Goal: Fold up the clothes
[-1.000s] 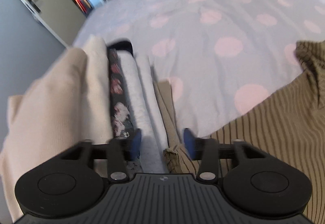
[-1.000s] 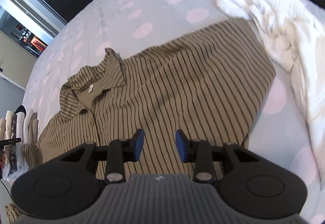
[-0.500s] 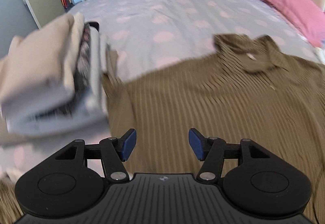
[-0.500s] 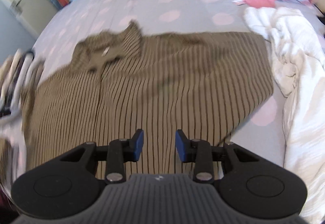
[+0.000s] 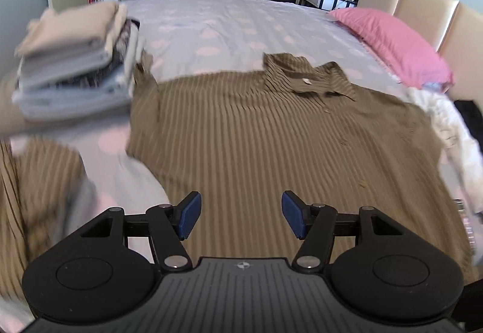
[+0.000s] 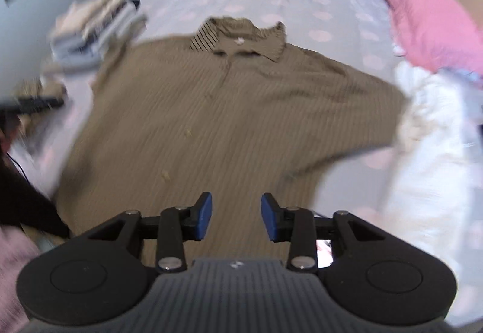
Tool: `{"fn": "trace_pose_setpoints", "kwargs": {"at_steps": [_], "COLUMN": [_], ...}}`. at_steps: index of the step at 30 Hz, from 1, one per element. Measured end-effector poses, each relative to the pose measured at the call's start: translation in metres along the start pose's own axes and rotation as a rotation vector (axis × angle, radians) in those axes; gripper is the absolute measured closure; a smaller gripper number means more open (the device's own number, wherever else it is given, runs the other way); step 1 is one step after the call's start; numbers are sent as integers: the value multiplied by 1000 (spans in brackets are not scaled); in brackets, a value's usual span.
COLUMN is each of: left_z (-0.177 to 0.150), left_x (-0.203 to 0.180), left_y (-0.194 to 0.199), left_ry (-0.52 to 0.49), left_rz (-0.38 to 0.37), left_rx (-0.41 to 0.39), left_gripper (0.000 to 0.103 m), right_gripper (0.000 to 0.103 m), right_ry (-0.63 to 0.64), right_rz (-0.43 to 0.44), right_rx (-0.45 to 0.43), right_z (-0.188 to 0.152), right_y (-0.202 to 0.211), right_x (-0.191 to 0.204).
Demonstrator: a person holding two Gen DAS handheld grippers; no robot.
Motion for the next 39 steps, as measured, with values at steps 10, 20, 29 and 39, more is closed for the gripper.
{"fn": "trace_pose_setpoints", "kwargs": {"at_steps": [10,20,29,39], "left_z": [-46,-52,-54,-62], "left_x": [6,5,6,17], "left_y": [8,12,9,11], "left_ry": [92,92,86,94], "left_rz": [6,15,6,13], "left_rx": [81,54,61,93], "left_gripper": [46,46,46,46], "right_gripper": [68,93,103,95], "right_ry": [-251,-465,-466,-484], "right_rz": [-63,-54,-55,-136], "right_rx": [228,282,266,343], "right_z": [-119,-161,-156,-174], "right_y": [-70,-111,-52,-70], "right_x": [-20,-49,-42,-50]}}
Point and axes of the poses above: each gripper's, at about its wrist camera, not at the fingertips, and y roughly against the way its jaws point, x to its left, z to its top, the point moved 5 cm from there along -y, roughly the way its jaws point, and after that the axes turned 6 degrees about -x, right-handed, at the moved point
